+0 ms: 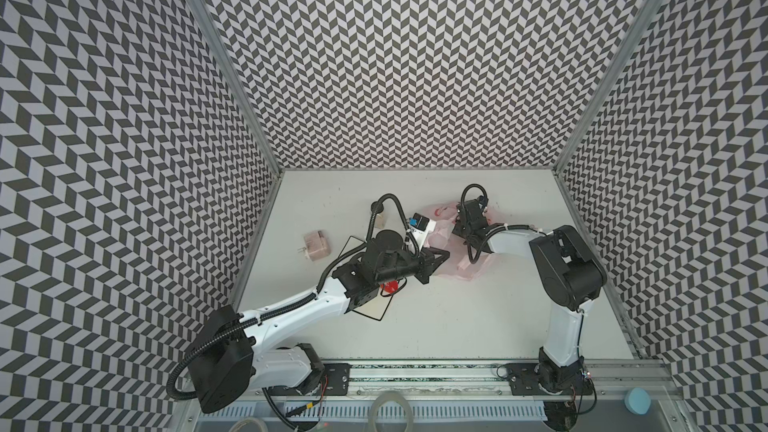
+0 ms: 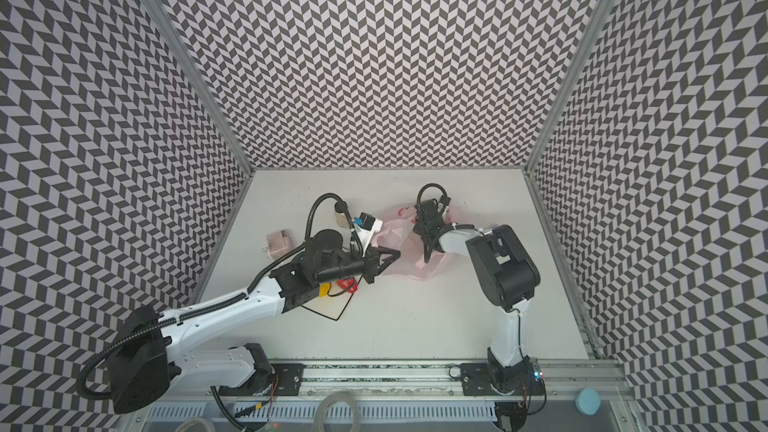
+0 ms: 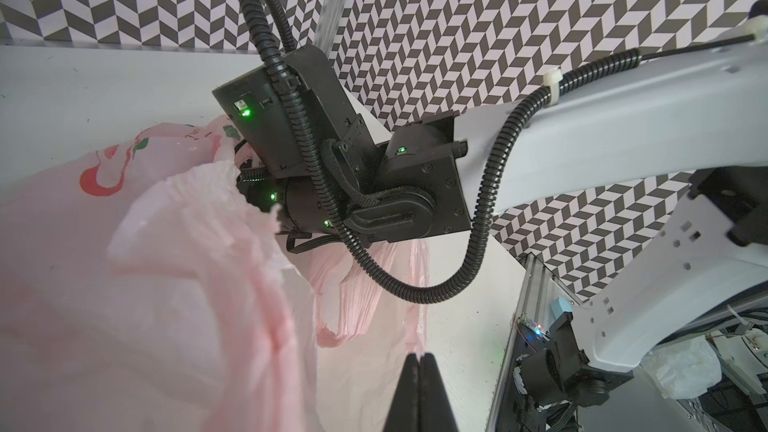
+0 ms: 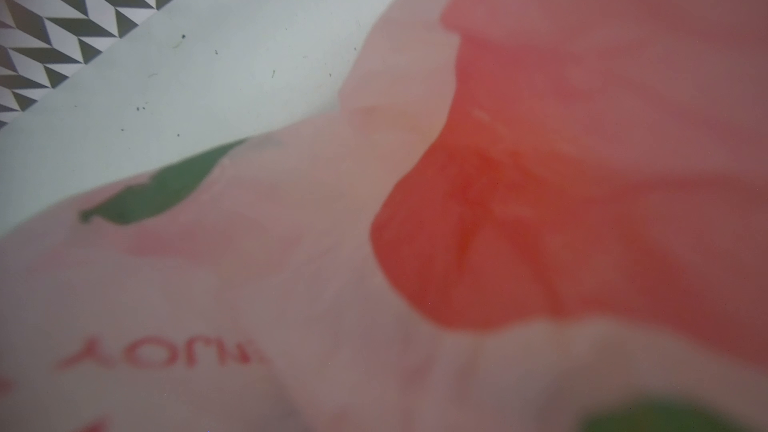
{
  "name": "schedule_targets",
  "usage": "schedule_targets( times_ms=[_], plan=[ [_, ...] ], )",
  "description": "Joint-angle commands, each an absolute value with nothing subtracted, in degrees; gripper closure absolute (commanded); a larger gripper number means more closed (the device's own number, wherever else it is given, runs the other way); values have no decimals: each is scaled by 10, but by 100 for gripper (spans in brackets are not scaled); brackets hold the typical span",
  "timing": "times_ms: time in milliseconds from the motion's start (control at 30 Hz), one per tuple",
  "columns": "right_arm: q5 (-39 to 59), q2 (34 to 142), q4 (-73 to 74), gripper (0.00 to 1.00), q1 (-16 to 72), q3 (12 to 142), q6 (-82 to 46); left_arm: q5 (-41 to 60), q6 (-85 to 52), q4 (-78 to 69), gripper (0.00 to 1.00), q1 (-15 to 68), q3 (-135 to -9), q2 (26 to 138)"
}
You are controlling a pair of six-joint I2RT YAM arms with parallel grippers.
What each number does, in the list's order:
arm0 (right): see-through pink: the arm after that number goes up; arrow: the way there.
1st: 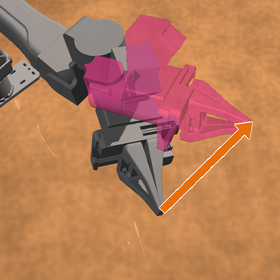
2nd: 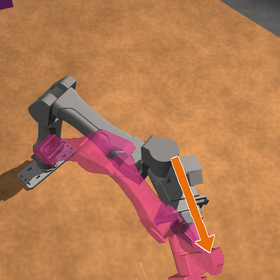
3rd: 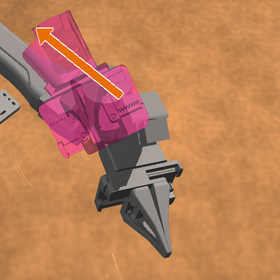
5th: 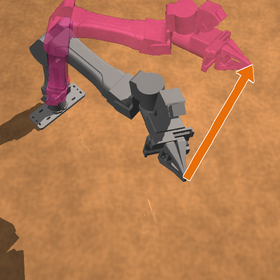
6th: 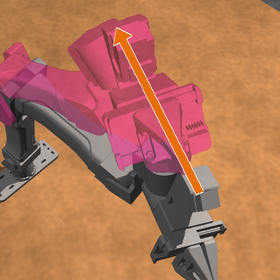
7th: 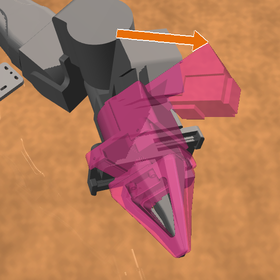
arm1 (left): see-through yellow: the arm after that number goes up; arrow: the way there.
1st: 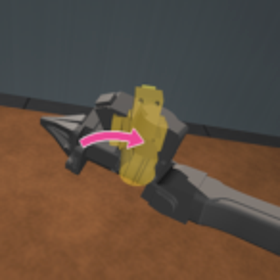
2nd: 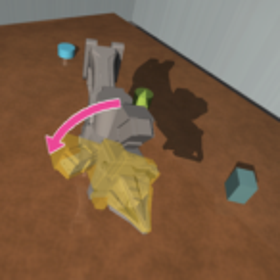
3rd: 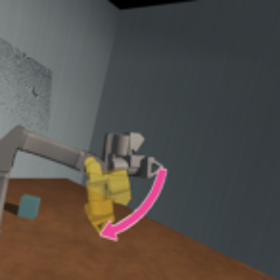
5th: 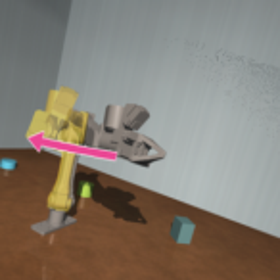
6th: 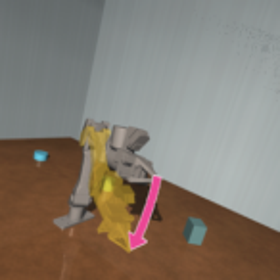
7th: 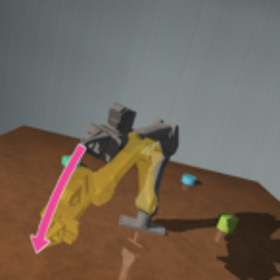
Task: Take the fake fruits out of the plastic bag
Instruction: 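Grasp the red-yellow fake fruit inside the bag and pull it out with the right gripper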
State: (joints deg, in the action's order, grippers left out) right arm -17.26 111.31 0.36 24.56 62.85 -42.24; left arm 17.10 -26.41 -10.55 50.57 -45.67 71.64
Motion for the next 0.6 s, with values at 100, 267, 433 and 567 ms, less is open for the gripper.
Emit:
schedule_targets(
  times_ms=[100, 267, 433, 567],
  plan=[
    [-147, 1067, 23, 52, 243, 621, -404, 114, -273, -101, 100, 508, -459, 700],
    [-97, 992, 28, 56, 244, 568, -380, 97, -292, -119, 100, 497, -434, 684],
    [-40, 904, 36, 59, 250, 506, -352, 96, -314, -136, 100, 477, -417, 679],
    [55, 844, 58, 60, 255, 470, -319, 100, -324, -149, 100, 463, -412, 685]
  ],
)
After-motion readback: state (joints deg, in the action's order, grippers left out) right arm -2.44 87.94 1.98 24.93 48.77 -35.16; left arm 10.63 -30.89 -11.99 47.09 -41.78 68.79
